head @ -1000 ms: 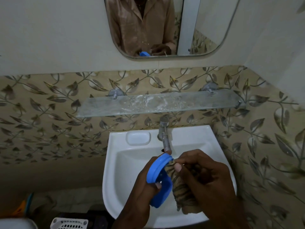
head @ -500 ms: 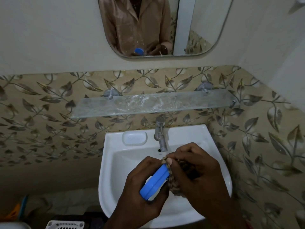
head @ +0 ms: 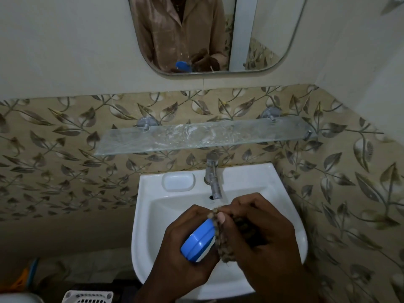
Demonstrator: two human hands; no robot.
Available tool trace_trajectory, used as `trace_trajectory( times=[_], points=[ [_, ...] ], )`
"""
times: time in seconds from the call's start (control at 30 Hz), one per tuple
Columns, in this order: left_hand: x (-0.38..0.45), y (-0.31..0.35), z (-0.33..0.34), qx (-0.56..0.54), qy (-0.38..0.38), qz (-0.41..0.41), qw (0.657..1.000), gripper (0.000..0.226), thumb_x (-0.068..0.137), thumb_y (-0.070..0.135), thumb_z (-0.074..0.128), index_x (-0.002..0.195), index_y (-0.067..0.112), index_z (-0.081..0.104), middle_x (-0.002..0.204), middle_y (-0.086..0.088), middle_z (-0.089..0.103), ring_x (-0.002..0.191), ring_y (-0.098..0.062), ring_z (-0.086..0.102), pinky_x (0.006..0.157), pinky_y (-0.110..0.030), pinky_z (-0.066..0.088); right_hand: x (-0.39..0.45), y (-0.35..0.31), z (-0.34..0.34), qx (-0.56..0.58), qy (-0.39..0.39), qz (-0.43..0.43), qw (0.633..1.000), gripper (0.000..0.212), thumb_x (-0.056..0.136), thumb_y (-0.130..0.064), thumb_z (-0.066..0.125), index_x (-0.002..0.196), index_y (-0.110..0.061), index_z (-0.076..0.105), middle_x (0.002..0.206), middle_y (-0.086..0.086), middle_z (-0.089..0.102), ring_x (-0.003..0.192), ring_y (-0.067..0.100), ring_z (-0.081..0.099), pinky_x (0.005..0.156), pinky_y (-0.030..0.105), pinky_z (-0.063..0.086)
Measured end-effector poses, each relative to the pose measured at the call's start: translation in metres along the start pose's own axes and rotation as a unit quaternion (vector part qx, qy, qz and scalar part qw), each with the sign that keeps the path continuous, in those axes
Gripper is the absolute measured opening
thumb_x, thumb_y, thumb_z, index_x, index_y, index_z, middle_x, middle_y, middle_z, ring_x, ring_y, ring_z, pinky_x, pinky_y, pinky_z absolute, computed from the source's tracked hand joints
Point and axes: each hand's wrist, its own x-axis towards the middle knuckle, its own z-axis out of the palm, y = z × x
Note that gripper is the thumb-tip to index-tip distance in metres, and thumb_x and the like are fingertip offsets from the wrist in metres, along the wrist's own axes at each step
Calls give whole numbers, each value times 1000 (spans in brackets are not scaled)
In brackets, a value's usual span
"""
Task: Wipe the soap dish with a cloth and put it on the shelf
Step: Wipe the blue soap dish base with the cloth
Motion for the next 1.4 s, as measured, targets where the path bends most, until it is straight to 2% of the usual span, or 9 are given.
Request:
trace_trajectory(
  times=[0.17, 0.37, 0.53, 0.67, 0.77, 0.93, 1.07, 1.27, 1.4],
  points=[
    [-2, 0, 0, -30, 13, -15, 999, 28, 76, 17, 75, 100, 30, 69, 91, 8, 67, 81, -20, 69, 73, -31, 55, -9, -12, 9, -13, -11, -37, 999, 10, 79, -9, 77, 86, -15, 76, 88, -6, 67, 81, 2, 66, 77, 15, 52],
    [-5, 3, -1, 17, 22, 0, 1000, 37, 76, 1, 79, 108, 17, 69, 98, 7, 68, 89, -19, 71, 76, -25, 56, -1, 10, -2, 35, 10, 40, 999, 10, 84, -23, 70, 90, -15, 75, 84, -6, 66, 77, 14, 70, 67, 33, 61],
    [-3, 6, -5, 38, 8, 11, 999, 40, 77, 9, 76, 106, 34, 66, 99, 16, 66, 89, -10, 70, 76, -20, 55, -3, -2, -1, 123, 14, 42, 991, 10, 80, -19, 73, 87, -11, 74, 81, -3, 69, 76, 20, 72, 67, 36, 61],
    [-6, 6, -6, -5, 7, -6, 1000, 29, 76, 13, 73, 103, 23, 69, 95, 13, 67, 87, -15, 70, 77, -22, 54, -7, -14, 6, 83, -16, 8, 996, 10, 75, -21, 75, 84, -15, 76, 81, -8, 68, 77, 10, 69, 74, 20, 55],
    [-8, 6, -8, 22, 12, -1, 1000, 31, 77, 8, 80, 104, 21, 69, 96, 13, 68, 88, -14, 71, 77, -21, 55, -3, -6, 1, 113, -2, 62, 992, 12, 78, -25, 73, 85, -16, 76, 80, -6, 70, 77, 16, 71, 70, 25, 59],
    [-3, 16, -12, 76, 20, 10, 997, 51, 75, 20, 77, 112, 51, 60, 102, 29, 66, 93, 3, 69, 78, -8, 52, -2, -1, -4, 130, -15, 78, 988, 15, 81, -26, 71, 88, -13, 75, 81, -3, 70, 75, 20, 73, 66, 30, 61],
    [-3, 14, -18, 64, -29, -33, 997, 55, 72, 1, 82, 97, 46, 64, 89, 20, 66, 81, -6, 69, 70, -15, 53, 3, -6, -12, 143, -40, 44, 988, 11, 83, -18, 73, 88, -8, 74, 83, 0, 68, 77, 22, 71, 65, 28, 59],
    [-8, 20, -22, 25, -57, -69, 996, 43, 67, 14, 87, 99, 38, 70, 95, 11, 72, 86, -5, 71, 77, -30, 60, 13, -10, -16, 118, -102, 21, 988, 7, 82, -9, 77, 88, -11, 75, 86, -1, 66, 83, 24, 69, 70, 34, 58],
    [0, 43, -21, 18, 28, -63, 997, 33, 69, 65, 74, 98, 75, 61, 95, 51, 64, 90, 27, 61, 73, 6, 44, 4, 5, -15, 105, -87, 87, 987, 7, 83, -16, 76, 87, -14, 71, 83, 0, 69, 75, 23, 71, 66, 35, 60]
  ],
)
